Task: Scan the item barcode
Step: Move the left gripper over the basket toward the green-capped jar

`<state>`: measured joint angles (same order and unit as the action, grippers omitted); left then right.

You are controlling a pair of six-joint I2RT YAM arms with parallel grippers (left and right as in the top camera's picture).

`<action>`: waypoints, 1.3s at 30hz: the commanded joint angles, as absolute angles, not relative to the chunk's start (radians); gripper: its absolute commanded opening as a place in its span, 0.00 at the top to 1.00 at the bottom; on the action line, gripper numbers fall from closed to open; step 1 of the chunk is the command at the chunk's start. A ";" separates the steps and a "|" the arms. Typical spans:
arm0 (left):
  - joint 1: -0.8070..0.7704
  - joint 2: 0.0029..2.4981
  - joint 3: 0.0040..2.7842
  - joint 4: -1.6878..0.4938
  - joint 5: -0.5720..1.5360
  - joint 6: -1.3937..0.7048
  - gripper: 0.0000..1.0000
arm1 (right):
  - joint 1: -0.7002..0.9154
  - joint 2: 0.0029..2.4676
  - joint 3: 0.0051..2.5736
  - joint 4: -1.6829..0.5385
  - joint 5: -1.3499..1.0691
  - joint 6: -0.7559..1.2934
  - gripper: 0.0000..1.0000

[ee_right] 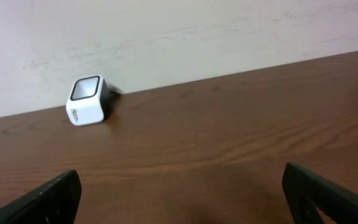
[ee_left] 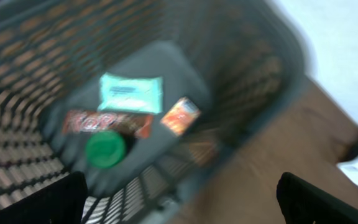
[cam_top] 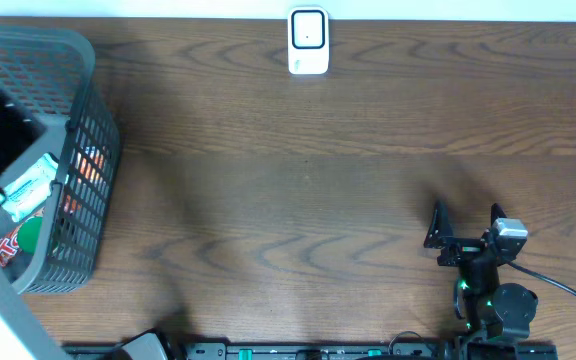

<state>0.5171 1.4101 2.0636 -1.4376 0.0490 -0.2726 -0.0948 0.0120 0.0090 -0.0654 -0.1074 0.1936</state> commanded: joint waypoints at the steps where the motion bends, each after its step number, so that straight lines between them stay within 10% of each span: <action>1: 0.614 1.452 2.027 -1.449 0.033 -0.305 0.02 | -0.088 0.007 0.006 -0.067 -0.103 0.183 0.01; 39: 0.750 1.520 1.230 -0.965 -0.068 -0.364 0.02 | -0.088 0.007 0.006 -0.067 -0.103 0.183 0.01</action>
